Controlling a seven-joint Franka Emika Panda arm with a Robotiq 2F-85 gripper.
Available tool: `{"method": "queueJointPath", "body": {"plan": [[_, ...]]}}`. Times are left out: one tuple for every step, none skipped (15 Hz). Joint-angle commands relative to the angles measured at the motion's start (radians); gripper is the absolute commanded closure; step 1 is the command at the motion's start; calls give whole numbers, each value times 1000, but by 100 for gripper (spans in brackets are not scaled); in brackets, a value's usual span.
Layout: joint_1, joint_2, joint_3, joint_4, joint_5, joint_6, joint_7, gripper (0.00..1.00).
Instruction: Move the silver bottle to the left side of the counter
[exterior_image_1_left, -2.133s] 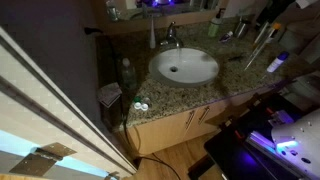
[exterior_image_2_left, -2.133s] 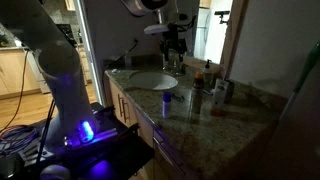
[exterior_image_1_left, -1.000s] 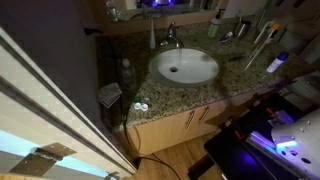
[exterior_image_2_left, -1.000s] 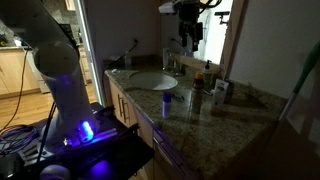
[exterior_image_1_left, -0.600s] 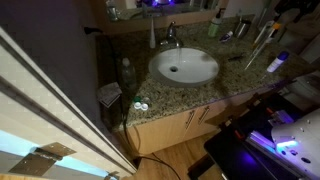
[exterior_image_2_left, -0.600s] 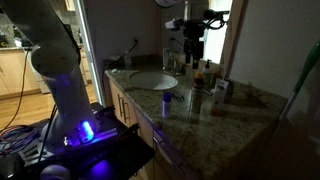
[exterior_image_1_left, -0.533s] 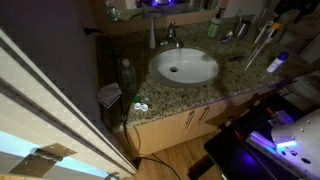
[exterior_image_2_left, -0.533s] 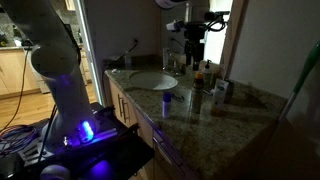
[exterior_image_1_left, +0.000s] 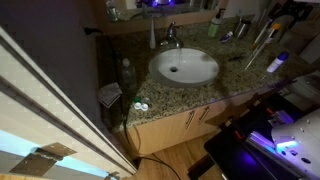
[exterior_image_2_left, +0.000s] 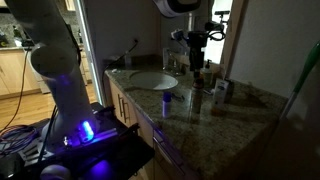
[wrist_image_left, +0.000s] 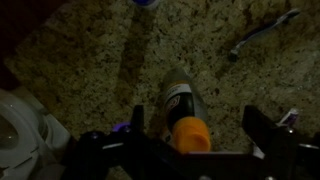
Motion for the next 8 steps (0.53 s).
{"method": "queueJointPath", "body": {"plan": [[-26, 82, -11, 24, 43, 100, 61, 0], [-29, 95, -15, 25, 49, 117, 77, 0], [-31, 103, -18, 25, 48, 118, 85, 0], [-33, 110, -22, 22, 51, 133, 89, 0], [-25, 83, -14, 11, 34, 104, 79, 0], [-28, 90, -18, 11, 35, 111, 84, 0], [-29, 93, -20, 11, 36, 115, 86, 0], [-29, 95, -21, 12, 37, 117, 87, 0]]}}
